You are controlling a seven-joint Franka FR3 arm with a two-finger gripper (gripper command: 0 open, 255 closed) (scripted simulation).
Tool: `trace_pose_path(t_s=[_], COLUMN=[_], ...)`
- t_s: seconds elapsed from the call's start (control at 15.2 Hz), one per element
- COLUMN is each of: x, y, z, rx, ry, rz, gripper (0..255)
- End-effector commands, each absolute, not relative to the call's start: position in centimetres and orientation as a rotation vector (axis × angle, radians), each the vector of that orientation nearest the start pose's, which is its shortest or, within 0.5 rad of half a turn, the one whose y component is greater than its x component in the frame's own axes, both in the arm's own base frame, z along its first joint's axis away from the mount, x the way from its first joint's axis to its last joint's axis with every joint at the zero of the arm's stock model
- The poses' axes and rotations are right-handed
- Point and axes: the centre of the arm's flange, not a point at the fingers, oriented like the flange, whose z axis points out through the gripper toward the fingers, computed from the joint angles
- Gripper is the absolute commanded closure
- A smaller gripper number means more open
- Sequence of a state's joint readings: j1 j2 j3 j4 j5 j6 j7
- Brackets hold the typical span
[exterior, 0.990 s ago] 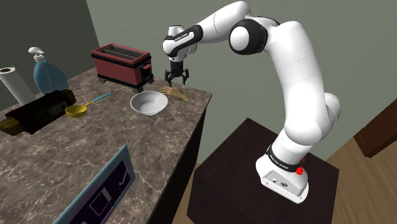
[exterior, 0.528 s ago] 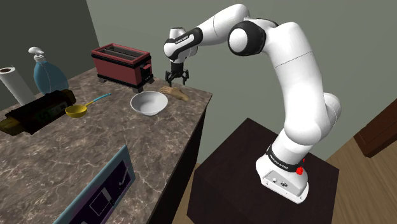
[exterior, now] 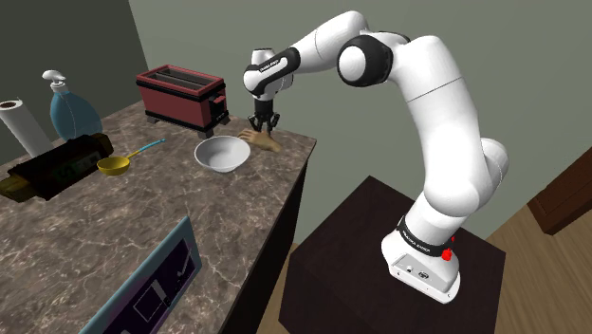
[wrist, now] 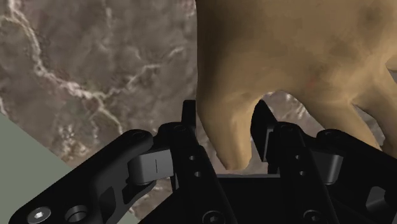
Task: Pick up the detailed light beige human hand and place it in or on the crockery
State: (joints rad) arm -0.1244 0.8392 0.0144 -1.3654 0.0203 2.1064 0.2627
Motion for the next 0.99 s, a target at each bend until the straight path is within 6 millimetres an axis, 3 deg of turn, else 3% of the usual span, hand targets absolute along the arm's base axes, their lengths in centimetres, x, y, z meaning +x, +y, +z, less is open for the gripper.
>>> trace_pose_path(t_s=[0.0, 0.46, 0.92], x=[72.1, 72.0, 72.0], y=[-7.9, -8.0, -8.0], z=[20.5, 20.6, 24.3], rx=[-3.059, -3.059, -3.059], ry=[0.599, 0.599, 0.599], rz=[0.16, 0.161, 0.161], gripper=[255, 255, 255])
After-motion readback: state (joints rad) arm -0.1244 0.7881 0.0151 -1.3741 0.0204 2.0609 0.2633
